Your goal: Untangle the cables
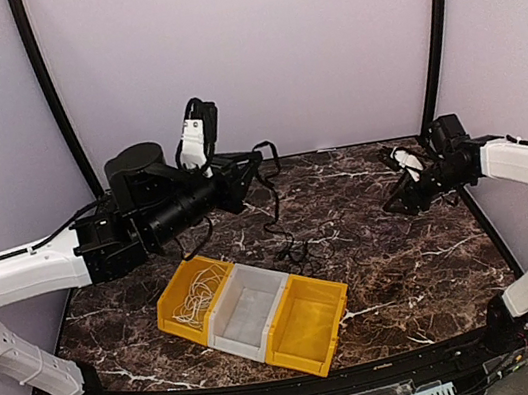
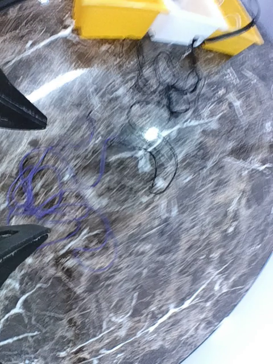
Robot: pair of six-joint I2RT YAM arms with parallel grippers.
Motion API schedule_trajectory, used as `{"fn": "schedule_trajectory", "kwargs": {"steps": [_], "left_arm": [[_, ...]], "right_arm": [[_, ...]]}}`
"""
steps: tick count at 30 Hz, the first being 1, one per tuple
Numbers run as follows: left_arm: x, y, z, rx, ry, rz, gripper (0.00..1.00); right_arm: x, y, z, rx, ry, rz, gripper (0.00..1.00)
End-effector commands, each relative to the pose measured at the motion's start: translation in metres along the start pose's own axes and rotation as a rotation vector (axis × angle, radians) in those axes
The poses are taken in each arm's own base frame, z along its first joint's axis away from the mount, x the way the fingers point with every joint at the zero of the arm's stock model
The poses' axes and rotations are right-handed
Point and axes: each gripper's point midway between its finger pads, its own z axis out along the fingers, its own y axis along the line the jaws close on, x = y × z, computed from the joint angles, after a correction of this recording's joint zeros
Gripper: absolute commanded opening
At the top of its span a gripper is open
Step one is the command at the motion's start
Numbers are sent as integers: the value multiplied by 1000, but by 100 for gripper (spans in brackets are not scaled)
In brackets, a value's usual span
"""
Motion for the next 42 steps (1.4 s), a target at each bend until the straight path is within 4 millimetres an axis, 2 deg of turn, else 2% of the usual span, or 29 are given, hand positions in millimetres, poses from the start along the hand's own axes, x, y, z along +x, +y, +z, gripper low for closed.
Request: {"fn": "schedule_trajectory", "kwargs": {"steps": [1, 5, 10, 12, 17, 21, 24, 28, 30, 31, 34, 35, 37, 39, 40, 41, 42], "left_arm": [[12, -4, 3, 31, 1, -11, 0], [1, -2, 12, 7, -53, -37, 0], [-28, -3, 21, -26, -125, -44, 0], [-39, -3, 20, -35, -153, -40, 0], [-59, -3, 17, -49, -200, -32, 0], [-62, -1, 14, -61, -204, -24, 0], [-63, 1, 12, -72, -206, -17, 0], [-66, 4, 7, -87, -216, -9, 0], [-69, 6, 4, -93, -226, -3, 0], [-72, 6, 2, -95, -232, -1, 0], [-82, 6, -4, -93, -253, 9, 0], [-86, 5, -6, -93, -259, 21, 0], [-103, 3, -14, -93, -289, 42, 0], [-144, -3, -30, -90, -362, 73, 0], [-153, -3, -34, -101, -365, 106, 0], [-184, -6, -46, -111, -421, 112, 0], [-194, -6, -49, -131, -417, 156, 0]], "right_arm": [[-43, 36, -7, -122, -114, -113, 66], [-68, 63, 9, -253, -147, -139, 69], [-83, 98, 42, -372, -113, -212, 70], [-85, 104, 56, -377, -107, -244, 71], [-89, 102, 103, -378, -59, -246, 69], [-90, 105, 135, -426, -40, -246, 68], [-80, 113, 163, -454, 18, -269, 70], [-77, 112, 194, -459, 54, -233, 67], [-78, 110, 205, -455, 61, -216, 56], [-75, 108, 211, -451, 74, -201, 46], [-72, 101, 222, -425, 107, -167, 7], [-70, 97, 222, -400, 119, -161, 0], [-63, 88, 221, -350, 143, -150, 0], [-49, 80, 217, -298, 189, -150, 0], [-42, 74, 213, -269, 212, -148, 0], [-34, 69, 209, -248, 233, -139, 0], [-28, 64, 204, -231, 245, -128, 0]]}}
